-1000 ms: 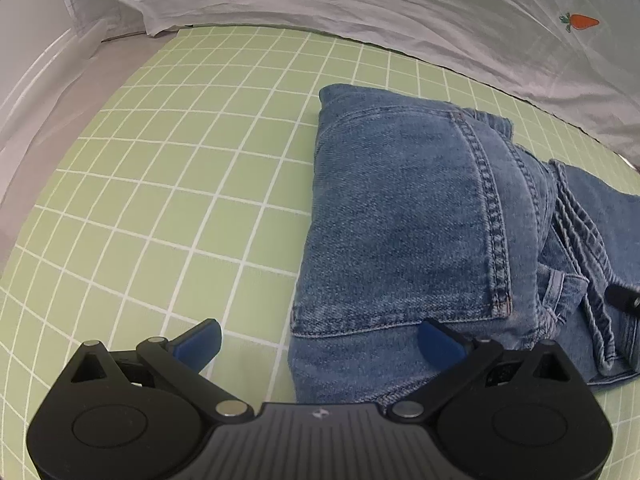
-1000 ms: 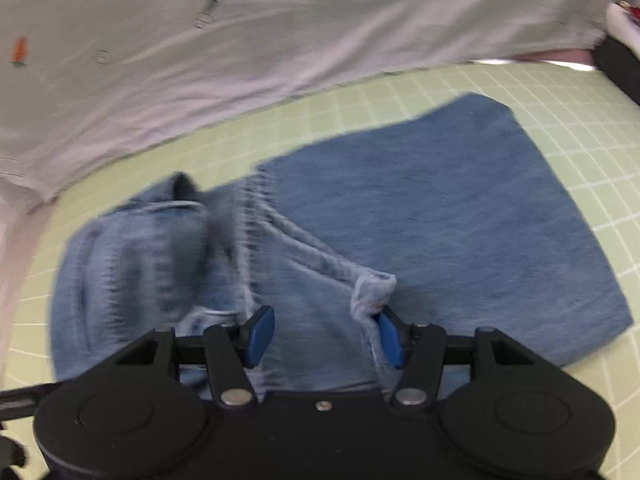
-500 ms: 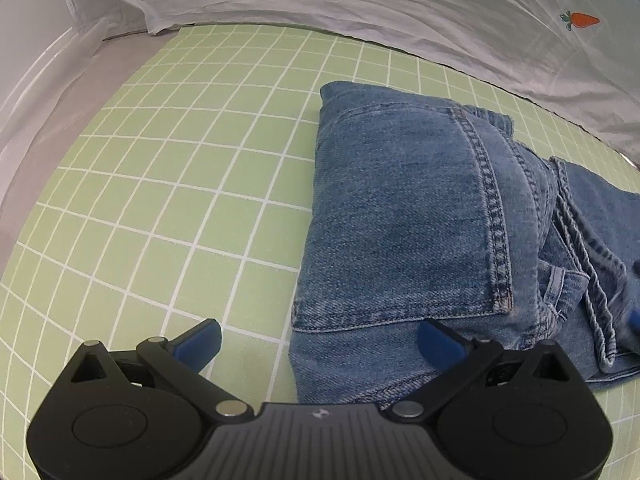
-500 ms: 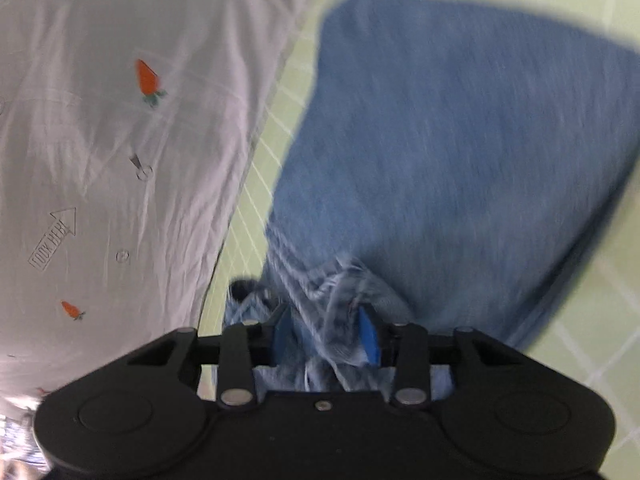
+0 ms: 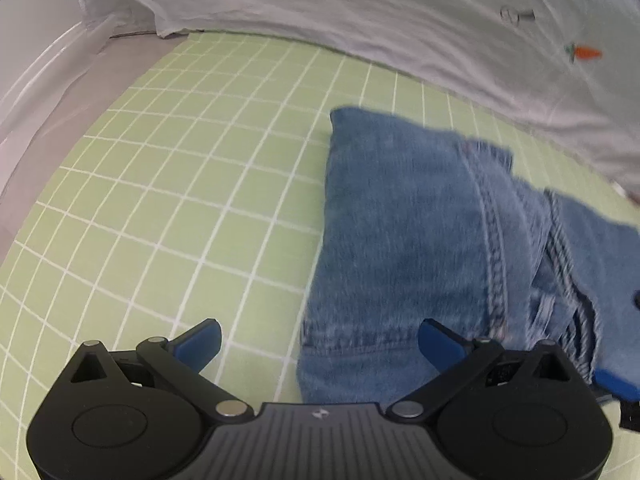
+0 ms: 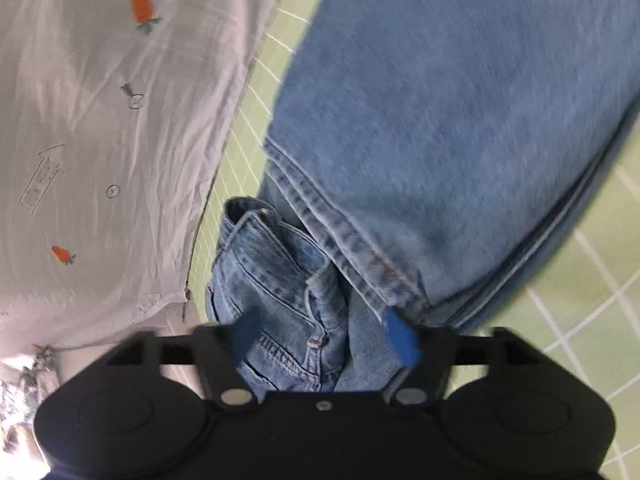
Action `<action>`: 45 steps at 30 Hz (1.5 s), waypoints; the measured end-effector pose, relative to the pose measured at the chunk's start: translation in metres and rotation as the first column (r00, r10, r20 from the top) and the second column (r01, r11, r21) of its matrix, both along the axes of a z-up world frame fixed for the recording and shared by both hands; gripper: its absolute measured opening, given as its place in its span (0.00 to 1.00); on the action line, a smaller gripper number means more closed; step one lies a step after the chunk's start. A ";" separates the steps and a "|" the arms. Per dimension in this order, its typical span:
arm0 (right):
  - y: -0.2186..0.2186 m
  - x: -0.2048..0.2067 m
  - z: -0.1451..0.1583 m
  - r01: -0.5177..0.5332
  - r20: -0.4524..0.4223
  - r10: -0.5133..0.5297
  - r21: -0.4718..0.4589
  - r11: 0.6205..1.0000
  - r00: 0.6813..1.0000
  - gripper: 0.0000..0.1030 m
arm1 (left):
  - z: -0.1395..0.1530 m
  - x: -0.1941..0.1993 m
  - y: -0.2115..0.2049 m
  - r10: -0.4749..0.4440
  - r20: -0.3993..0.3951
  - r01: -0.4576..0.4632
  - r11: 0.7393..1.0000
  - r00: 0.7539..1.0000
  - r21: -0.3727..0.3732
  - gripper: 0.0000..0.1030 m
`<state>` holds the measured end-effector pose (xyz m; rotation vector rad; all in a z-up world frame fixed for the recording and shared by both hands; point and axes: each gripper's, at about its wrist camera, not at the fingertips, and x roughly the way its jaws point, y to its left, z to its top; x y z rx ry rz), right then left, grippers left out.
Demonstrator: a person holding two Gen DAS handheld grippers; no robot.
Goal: Fold clothes
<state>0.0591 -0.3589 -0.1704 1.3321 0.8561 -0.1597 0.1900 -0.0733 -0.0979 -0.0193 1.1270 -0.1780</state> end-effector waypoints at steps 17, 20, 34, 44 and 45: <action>0.002 0.007 0.041 -0.275 -0.349 0.049 -0.638 0.719 0.936 1.00 | -0.014 0.029 0.011 0.005 -0.055 -0.012 0.991 0.998 -0.131 1.00; -0.001 0.007 0.037 -0.299 -0.377 0.044 -0.654 0.695 0.925 1.00 | -0.018 0.029 0.010 0.011 -0.080 -0.023 0.987 0.997 -0.156 1.00; -0.004 -0.001 0.037 -0.298 -0.390 0.011 -0.685 0.664 0.921 1.00 | -0.008 0.012 -0.001 0.039 -0.059 -0.051 0.975 0.997 -0.218 0.45; 0.001 -0.050 0.053 -0.208 -0.334 -0.063 -0.713 0.670 0.940 1.00 | 0.009 -0.007 0.016 0.094 -0.005 -0.094 0.989 0.996 -0.114 0.27; 0.002 -0.057 0.053 -0.204 -0.332 -0.066 -0.711 0.673 0.941 1.00 | 0.011 -0.010 0.021 0.103 0.003 -0.102 0.989 0.995 -0.103 0.27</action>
